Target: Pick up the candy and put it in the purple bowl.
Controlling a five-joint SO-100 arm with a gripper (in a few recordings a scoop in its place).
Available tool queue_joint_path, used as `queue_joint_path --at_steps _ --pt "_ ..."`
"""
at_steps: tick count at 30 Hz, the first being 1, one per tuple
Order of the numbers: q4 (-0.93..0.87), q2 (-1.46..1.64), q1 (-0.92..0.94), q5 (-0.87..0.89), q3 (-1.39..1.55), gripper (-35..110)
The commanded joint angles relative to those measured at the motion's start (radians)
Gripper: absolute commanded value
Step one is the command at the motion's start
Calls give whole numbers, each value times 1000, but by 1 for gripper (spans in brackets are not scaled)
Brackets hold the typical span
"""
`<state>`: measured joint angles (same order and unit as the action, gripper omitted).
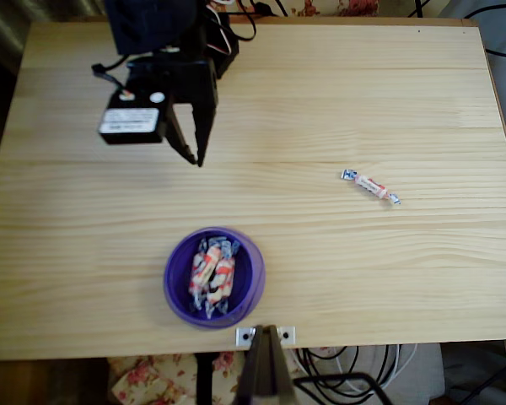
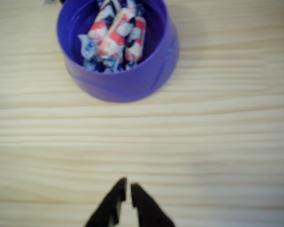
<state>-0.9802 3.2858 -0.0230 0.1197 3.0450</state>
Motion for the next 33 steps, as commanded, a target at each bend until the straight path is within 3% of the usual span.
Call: queue_joint_path --at_steps 1,15,23,33 --pt "5 14 -37 -15 -12 -1" --pt "-107 0 -58 109 -210 -1" --pt "-170 -362 -232 229 -569 0" --pt "-135 -790 -506 210 -868 0"
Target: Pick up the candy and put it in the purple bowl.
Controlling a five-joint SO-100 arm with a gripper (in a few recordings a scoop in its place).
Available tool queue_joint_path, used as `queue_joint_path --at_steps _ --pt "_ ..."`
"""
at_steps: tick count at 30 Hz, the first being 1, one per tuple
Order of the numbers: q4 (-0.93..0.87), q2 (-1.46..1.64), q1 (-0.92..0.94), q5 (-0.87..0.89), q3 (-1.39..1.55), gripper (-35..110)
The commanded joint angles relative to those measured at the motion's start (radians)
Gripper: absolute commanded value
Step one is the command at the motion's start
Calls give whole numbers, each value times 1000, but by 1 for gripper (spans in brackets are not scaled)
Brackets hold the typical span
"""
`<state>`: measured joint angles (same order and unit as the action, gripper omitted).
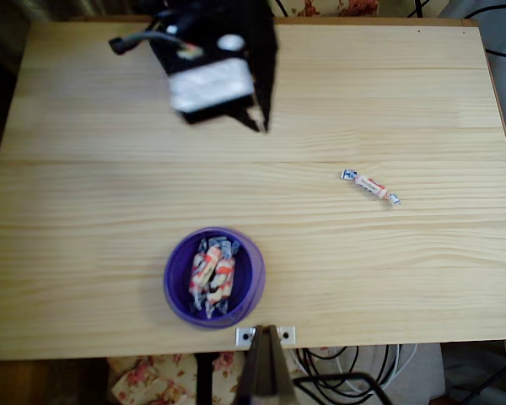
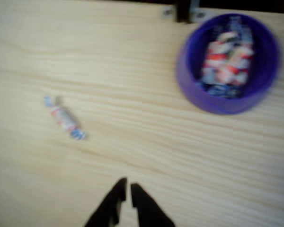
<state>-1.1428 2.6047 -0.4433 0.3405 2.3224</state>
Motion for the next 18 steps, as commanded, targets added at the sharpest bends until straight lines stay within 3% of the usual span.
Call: queue_joint_path --at_steps 1,10,18 --pt "44 -158 -112 -26 -169 0" --pt "245 -549 -327 -219 -337 0" --pt "327 -713 -417 -383 -410 0"
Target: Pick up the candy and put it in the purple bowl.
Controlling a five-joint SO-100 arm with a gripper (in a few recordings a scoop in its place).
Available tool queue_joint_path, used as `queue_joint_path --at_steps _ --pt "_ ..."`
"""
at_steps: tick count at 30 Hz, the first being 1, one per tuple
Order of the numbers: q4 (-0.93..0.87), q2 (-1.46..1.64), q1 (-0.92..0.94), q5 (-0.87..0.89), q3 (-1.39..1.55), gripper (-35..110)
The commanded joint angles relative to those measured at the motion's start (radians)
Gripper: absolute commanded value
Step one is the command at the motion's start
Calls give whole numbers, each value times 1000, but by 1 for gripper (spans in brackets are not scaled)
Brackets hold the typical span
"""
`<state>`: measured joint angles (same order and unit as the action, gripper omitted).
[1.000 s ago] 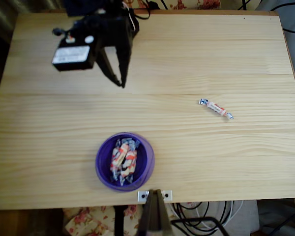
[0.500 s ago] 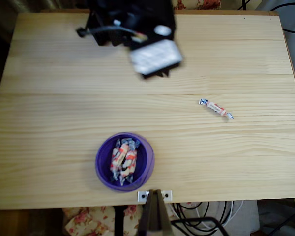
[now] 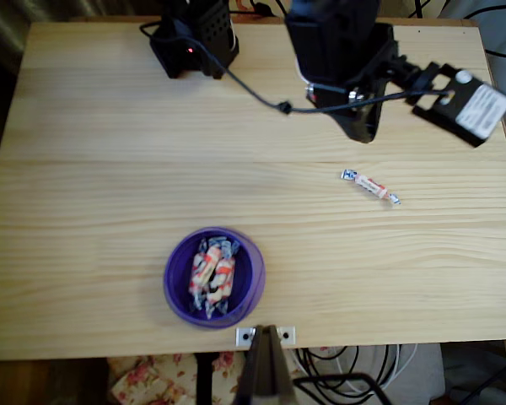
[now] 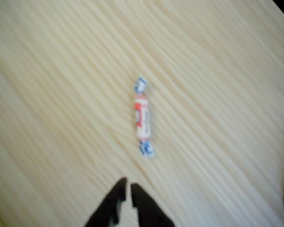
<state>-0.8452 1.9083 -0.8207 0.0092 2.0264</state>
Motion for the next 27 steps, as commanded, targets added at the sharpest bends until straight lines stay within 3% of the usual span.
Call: queue_joint_path --at_steps 1,10,27 --pt "35 -41 -48 -75 -127 0" --pt "-12 -244 -54 -235 -295 0" --pt "-120 -459 6 -287 -486 12"
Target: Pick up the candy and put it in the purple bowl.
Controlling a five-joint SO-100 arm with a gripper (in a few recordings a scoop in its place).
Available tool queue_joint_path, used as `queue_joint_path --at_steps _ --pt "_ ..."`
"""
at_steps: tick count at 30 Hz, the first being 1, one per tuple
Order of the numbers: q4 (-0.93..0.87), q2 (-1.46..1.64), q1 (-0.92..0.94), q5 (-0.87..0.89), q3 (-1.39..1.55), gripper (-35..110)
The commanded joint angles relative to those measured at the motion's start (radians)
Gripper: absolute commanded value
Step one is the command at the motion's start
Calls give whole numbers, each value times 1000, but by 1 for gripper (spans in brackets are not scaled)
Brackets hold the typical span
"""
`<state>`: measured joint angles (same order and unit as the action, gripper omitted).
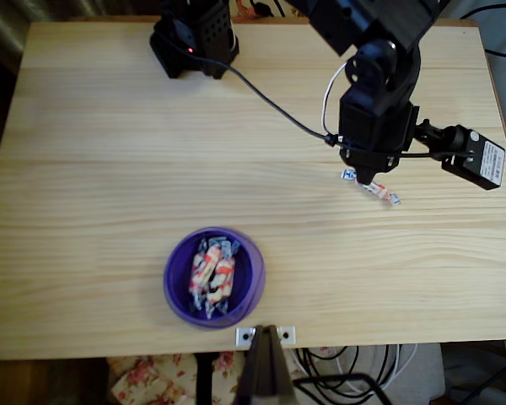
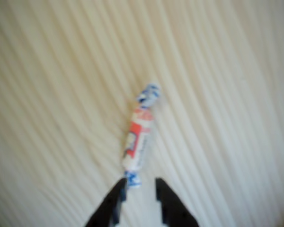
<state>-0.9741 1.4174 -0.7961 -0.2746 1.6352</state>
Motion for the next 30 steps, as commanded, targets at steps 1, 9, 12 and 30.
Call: queue_joint_path --at_steps 1,9,12,30 --pt "12 28 -25 5 -95 12" --pt "28 -52 -57 54 -156 12" --pt "49 -78 -66 69 -161 12" --pt "97 -179 -89 156 -189 12"
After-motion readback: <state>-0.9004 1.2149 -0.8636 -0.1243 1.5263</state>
